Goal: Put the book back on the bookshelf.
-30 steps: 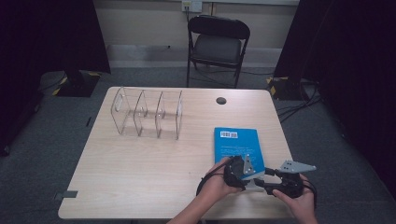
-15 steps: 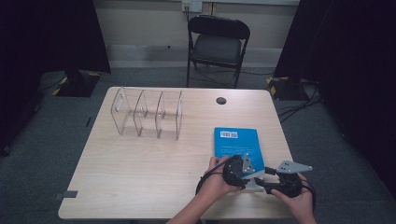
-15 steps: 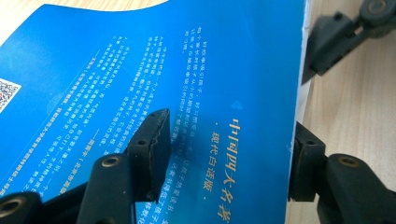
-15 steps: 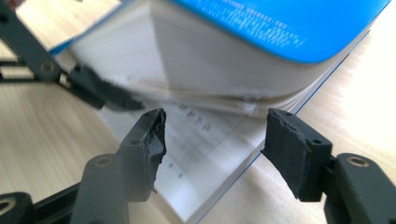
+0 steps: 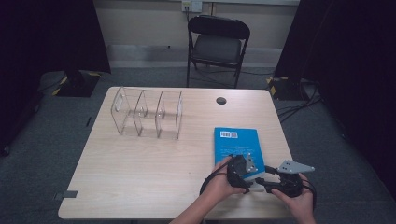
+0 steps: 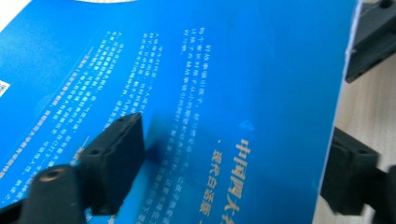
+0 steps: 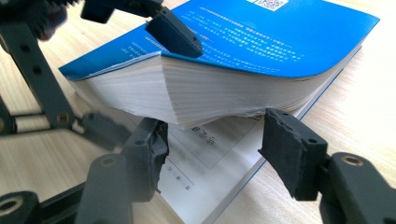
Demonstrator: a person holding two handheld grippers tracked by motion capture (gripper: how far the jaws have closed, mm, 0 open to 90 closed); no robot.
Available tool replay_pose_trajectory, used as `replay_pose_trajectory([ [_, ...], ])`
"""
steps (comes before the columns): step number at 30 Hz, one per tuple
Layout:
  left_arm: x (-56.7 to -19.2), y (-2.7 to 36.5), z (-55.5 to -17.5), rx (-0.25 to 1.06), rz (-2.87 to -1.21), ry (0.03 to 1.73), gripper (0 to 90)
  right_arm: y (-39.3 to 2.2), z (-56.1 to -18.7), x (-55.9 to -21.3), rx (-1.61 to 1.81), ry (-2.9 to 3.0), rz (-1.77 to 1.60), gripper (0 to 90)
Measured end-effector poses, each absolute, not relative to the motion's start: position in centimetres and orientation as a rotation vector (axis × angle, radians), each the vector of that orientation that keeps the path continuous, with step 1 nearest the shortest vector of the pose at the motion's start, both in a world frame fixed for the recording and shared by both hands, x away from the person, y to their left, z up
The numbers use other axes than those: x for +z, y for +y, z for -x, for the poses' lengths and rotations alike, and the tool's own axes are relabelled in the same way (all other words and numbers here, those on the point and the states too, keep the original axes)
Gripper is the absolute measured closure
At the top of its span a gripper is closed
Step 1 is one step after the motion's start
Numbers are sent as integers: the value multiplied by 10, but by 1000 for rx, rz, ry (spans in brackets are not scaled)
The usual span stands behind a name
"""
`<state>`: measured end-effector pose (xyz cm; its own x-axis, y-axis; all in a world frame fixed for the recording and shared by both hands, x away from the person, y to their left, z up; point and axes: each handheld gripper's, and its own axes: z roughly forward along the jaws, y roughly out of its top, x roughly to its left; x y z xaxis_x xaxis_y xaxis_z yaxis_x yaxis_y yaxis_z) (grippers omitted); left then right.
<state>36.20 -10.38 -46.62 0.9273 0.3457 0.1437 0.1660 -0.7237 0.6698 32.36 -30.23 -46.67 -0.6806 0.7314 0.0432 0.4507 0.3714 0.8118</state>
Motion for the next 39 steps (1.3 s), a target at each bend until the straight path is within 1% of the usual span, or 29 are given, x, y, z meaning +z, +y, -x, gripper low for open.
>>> replay_pose_trajectory([
  [2,-467,-105,-361,349,-2396,368,147,-302,-324,-467,1221,2308,-1035,411],
  [4,-466,-105,-362,355,-2398,373,168,-303,-324,-468,1228,2308,-1053,412],
  [5,-465,-105,-361,379,-2406,360,200,-303,-324,-468,1230,2306,-1050,413],
  [6,-464,-103,-362,396,-2410,354,252,-303,-323,-468,1231,2305,-1053,413],
  [7,-464,-102,-363,380,-2404,357,284,-303,-323,-468,1230,2306,-1054,413],
  [11,-462,-102,-362,384,-2412,354,309,-303,-324,-468,1256,2303,-1065,413],
  [13,-461,-102,-362,382,-2417,347,347,-306,-324,-469,1283,2300,-1073,412],
  [18,-454,-104,-361,380,-2457,316,450,-315,-322,-475,1292,2314,-1055,350],
  [21,-451,-103,-363,334,-2458,353,502,-318,-319,-482,1235,2367,-1075,329],
  [26,-446,-101,-364,321,-2460,365,574,-319,-317,-486,1217,2383,-1075,257],
  [28,-444,-101,-364,316,-2472,358,606,-319,-318,-487,1211,2395,-1070,253],
  [35,-437,-101,-368,253,-2484,412,641,-316,-321,-492,1191,2434,-1048,227],
  [39,-429,-100,-371,248,-2502,420,660,-318,-322,-493,1203,2437,-1059,206],
])
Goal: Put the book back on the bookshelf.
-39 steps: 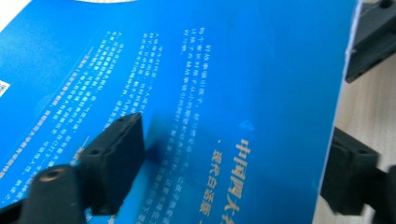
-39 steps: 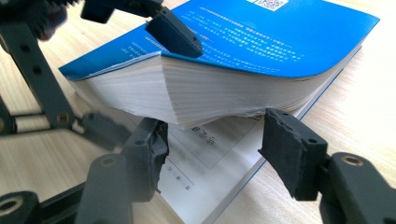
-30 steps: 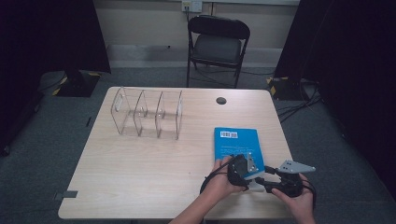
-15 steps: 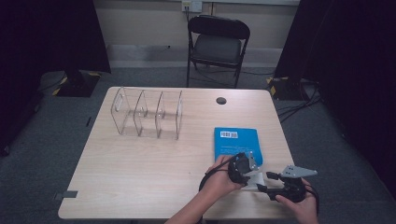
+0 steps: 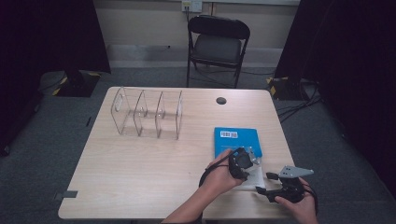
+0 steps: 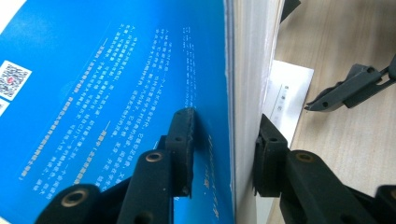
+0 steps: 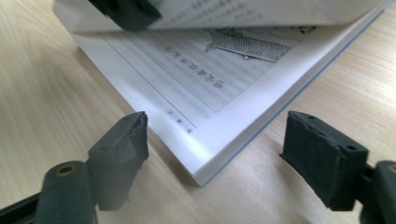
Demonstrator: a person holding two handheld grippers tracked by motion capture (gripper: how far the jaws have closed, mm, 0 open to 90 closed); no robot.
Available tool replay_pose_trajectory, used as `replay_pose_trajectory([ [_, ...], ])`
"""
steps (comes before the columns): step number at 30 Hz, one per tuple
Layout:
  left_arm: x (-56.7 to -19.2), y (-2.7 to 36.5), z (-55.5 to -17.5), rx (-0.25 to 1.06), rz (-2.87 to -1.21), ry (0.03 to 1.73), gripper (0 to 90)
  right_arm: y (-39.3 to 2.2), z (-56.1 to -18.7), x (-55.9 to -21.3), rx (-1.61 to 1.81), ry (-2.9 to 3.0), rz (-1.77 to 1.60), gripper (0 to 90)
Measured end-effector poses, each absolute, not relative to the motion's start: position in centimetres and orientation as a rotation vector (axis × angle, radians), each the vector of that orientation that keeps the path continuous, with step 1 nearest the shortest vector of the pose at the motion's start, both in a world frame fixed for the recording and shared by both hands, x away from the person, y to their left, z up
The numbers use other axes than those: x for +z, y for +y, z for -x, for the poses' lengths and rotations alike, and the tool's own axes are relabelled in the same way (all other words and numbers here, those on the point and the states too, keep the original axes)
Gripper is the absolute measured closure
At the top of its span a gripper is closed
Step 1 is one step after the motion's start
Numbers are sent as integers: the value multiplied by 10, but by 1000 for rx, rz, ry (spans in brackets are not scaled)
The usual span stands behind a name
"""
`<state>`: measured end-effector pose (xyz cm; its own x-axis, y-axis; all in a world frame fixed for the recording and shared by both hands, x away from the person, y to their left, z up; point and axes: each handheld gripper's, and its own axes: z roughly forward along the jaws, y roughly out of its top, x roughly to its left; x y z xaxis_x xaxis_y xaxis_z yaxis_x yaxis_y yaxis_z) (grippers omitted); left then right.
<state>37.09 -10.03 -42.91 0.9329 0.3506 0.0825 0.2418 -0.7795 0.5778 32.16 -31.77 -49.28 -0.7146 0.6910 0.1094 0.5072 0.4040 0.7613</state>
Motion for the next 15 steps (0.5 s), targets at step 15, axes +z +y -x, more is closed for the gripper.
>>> replay_pose_trajectory([
  [15,-407,-103,-380,204,-2536,491,697,-317,-323,-497,1143,2498,-1000,136],
])
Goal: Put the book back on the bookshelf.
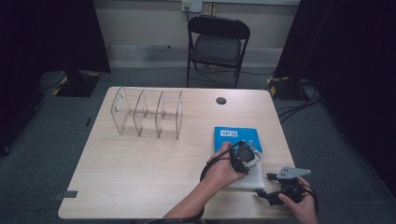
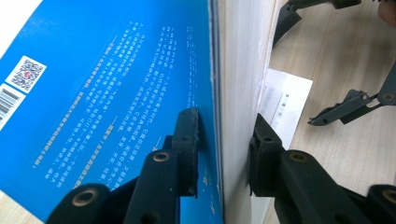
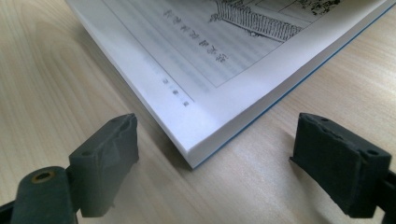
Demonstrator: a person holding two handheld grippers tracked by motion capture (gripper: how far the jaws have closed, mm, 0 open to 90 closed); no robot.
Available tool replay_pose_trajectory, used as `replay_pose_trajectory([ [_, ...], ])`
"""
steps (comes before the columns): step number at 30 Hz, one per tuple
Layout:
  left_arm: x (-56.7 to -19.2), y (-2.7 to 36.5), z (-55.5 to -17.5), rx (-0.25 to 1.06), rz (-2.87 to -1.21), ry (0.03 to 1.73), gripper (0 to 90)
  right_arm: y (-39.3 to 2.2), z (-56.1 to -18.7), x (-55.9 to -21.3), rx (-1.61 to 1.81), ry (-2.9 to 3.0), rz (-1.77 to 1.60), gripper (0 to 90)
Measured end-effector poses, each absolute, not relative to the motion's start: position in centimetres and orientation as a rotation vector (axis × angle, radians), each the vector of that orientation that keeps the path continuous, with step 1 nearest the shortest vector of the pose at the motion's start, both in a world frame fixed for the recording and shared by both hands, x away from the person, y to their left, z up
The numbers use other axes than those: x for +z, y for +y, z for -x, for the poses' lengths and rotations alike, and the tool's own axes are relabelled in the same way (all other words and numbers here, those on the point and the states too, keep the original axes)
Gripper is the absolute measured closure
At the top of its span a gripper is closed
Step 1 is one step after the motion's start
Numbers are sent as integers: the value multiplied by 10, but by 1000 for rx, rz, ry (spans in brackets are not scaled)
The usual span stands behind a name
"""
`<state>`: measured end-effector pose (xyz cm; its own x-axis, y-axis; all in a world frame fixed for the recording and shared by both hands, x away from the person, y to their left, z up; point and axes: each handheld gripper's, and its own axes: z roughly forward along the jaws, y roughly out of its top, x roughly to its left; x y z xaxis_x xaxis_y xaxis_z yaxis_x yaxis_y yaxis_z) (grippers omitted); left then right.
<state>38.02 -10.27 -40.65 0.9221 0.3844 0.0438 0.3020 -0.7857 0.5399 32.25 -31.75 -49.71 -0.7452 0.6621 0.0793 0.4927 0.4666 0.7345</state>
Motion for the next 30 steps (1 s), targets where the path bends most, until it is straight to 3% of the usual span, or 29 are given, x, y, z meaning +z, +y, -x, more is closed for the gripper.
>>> replay_pose_trajectory([
  [30,-367,-99,-399,165,-2549,585,740,-307,-324,-500,1063,2457,-963,112],
])
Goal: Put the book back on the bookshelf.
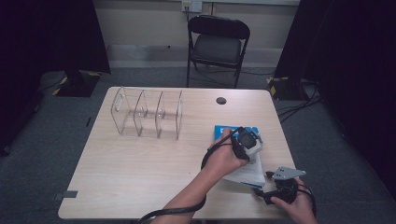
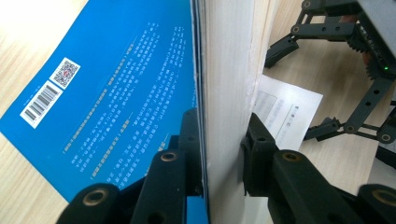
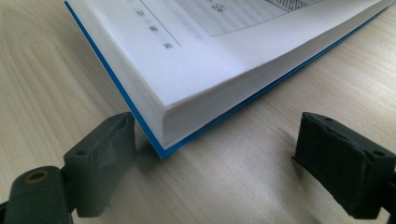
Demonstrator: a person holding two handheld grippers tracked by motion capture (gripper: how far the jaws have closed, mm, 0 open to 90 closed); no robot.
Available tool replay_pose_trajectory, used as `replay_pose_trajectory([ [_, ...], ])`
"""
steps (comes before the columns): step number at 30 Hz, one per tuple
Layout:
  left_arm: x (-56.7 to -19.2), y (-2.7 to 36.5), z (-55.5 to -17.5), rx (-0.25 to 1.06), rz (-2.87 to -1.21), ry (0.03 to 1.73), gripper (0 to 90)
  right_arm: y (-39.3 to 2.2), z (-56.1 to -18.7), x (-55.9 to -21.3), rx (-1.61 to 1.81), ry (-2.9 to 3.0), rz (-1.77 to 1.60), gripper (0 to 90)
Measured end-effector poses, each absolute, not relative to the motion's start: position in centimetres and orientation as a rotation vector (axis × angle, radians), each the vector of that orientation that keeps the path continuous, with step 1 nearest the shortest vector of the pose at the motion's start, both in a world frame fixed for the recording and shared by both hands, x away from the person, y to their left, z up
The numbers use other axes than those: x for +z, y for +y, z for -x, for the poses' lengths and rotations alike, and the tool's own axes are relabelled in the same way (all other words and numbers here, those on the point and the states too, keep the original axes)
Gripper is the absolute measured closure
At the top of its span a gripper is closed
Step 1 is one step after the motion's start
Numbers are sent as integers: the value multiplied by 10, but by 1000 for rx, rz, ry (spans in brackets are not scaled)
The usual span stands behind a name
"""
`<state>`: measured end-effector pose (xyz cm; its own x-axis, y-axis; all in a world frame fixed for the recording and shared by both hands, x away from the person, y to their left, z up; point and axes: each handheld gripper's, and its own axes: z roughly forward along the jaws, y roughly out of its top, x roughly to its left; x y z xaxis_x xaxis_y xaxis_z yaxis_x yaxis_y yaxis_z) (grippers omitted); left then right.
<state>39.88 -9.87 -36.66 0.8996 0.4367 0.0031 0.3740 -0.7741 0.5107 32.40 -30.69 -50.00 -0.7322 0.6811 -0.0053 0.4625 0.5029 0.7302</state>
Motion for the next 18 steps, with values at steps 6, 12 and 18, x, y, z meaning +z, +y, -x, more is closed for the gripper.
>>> replay_pose_trajectory([
  [6,-361,-98,-400,166,-2538,601,742,-302,-332,-500,1051,2418,-1024,120],
  [12,-362,-99,-400,167,-2549,599,742,-301,-333,-499,1068,2391,-1031,256],
  [18,-360,-99,-400,170,-2555,596,743,-304,-339,-499,1097,2387,-1061,229],
])
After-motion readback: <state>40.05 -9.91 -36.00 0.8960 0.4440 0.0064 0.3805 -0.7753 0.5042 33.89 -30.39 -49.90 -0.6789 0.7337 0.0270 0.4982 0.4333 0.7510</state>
